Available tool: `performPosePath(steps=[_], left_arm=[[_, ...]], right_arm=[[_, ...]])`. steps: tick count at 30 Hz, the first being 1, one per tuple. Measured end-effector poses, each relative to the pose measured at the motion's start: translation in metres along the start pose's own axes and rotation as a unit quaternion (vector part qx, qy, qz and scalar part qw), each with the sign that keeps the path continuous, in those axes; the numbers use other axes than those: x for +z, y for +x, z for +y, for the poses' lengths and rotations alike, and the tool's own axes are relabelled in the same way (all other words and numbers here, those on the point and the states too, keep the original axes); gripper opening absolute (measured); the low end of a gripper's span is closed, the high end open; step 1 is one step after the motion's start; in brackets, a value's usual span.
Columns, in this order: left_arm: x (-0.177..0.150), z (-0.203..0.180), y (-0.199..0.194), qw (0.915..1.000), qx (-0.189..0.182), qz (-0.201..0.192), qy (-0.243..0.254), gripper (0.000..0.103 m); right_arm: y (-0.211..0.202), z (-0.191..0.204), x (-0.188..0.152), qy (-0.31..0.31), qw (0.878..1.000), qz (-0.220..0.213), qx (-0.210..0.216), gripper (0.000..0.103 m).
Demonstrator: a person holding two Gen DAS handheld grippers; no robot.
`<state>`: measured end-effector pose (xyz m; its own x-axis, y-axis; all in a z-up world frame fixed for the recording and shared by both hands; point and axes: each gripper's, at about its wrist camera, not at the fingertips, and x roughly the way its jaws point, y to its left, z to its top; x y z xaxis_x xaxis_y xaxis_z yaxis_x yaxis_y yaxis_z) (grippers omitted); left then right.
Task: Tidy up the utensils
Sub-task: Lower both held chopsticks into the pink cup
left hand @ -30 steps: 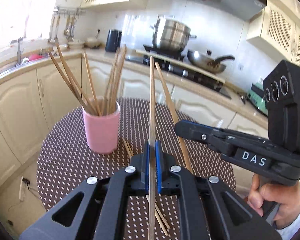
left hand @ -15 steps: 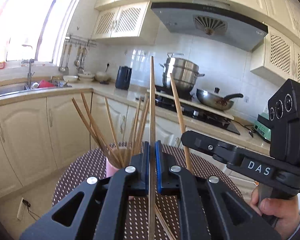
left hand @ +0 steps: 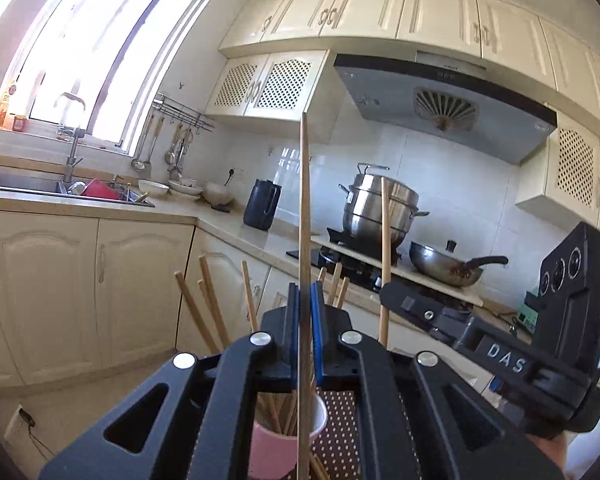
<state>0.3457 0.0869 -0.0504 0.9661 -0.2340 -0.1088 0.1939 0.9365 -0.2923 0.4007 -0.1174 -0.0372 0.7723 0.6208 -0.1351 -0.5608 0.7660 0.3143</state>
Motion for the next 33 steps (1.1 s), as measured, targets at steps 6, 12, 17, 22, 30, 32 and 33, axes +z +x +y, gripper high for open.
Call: performPosePath(steps=[6,12,17,22,30,32,33], left_arm=[[-0.001,-0.007,0.026,0.9994,0.007,-0.031,0.011,0.006],[-0.011,-0.006,0.050,0.9992,0.018,-0.033,0.016,0.006],[-0.024,0.001,0.062,0.9993,0.028,-0.024,0.012,0.006],[-0.036,-0.003,0.062,0.9990,0.032,-0.015,0.029,0.006],[-0.050,-0.001,0.044,0.9984,0.041,0.009,0.037,0.006],[-0.052,-0.002,0.037,0.9982,0.042,0.017,0.039,0.006],[-0.054,-0.003,0.034,0.9979,0.044,0.021,0.042,0.006]], right_arm=[[0.020,-0.009,-0.002,-0.008,0.999,-0.030,-0.012,0.006],[0.036,-0.021,-0.005,-0.005,0.998,-0.050,-0.024,0.006],[0.046,-0.029,-0.019,-0.003,0.999,-0.037,-0.024,0.006],[0.043,-0.030,-0.029,-0.005,0.999,-0.024,-0.021,0.006],[0.029,-0.021,-0.046,-0.027,0.999,0.004,-0.023,0.006],[0.024,-0.018,-0.052,-0.033,0.999,0.014,-0.026,0.006],[0.022,-0.017,-0.056,-0.036,0.999,0.017,-0.026,0.006]])
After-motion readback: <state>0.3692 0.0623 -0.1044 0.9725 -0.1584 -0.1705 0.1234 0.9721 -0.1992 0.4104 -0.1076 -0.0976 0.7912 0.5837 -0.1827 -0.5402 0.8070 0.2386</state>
